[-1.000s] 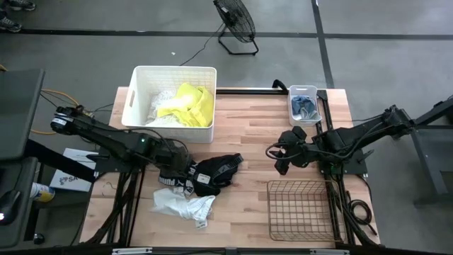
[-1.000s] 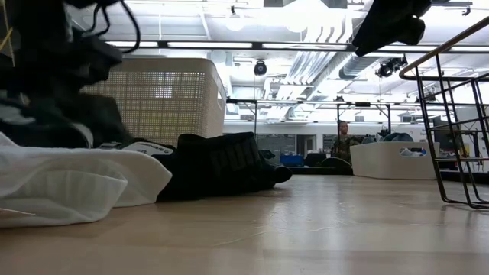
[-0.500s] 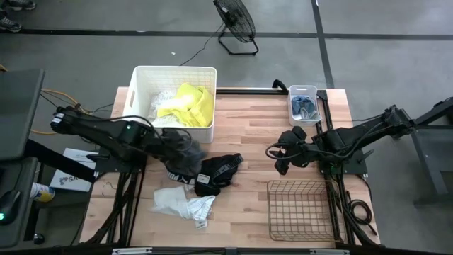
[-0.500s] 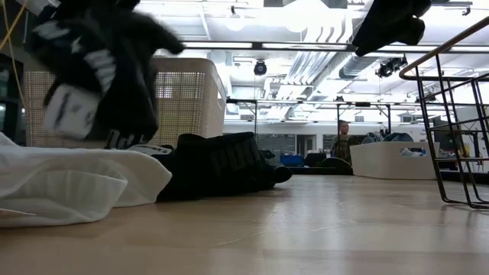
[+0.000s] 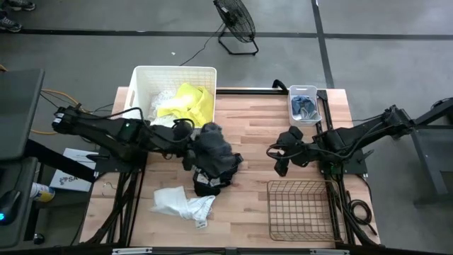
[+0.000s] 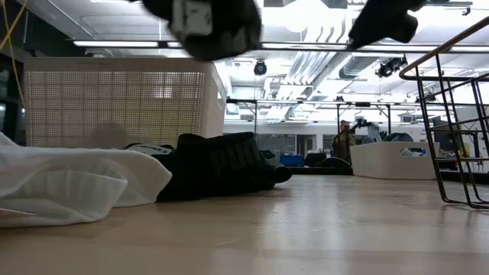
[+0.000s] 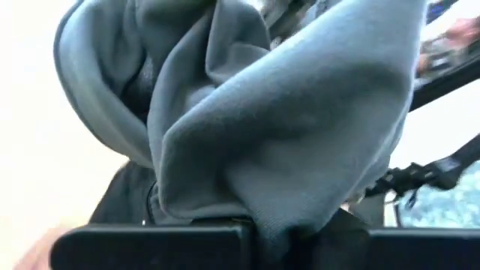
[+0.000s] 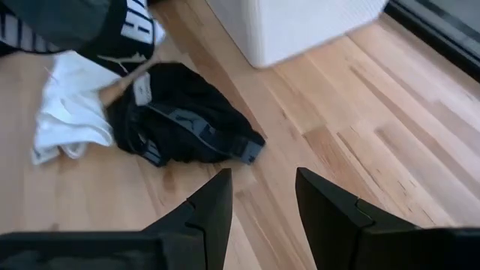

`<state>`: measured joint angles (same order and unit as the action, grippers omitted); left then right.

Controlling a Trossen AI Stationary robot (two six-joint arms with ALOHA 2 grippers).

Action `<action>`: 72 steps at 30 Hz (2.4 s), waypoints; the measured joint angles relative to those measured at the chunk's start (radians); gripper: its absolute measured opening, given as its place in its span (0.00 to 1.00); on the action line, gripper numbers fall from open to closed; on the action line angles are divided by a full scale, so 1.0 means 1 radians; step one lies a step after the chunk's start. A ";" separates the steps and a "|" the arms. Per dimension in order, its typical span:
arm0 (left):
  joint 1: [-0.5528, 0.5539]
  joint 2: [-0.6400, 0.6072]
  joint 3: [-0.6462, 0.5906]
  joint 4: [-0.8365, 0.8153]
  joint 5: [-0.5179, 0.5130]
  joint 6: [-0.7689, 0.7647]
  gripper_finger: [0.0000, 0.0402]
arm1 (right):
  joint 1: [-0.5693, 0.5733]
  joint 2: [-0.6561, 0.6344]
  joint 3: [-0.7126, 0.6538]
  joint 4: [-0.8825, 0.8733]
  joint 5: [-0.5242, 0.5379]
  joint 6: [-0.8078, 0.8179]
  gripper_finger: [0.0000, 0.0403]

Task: Pick & Place Cloths
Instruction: Put the gray underwear into the wire basket

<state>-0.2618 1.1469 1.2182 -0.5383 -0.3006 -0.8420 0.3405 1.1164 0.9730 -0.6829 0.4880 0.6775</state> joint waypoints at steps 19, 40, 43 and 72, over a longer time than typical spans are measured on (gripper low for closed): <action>0.000 0.075 0.000 0.312 -0.077 0.301 0.04 | 0.006 0.023 0.000 0.198 -0.018 -0.345 0.61; 0.000 0.083 0.000 0.363 -0.085 0.322 0.04 | -0.050 0.212 0.000 0.852 -0.086 -0.701 0.76; 0.000 0.083 0.000 0.364 -0.086 0.322 0.04 | -0.066 0.226 0.000 0.920 -0.135 -0.700 0.76; 0.033 0.188 0.001 0.660 -0.021 0.475 0.04 | -0.160 0.262 0.000 1.156 -0.469 -0.496 0.76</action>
<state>-0.2283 1.3354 1.2189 0.1218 -0.3221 -0.3674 0.1807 1.3784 0.9730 0.4731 0.0188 0.1817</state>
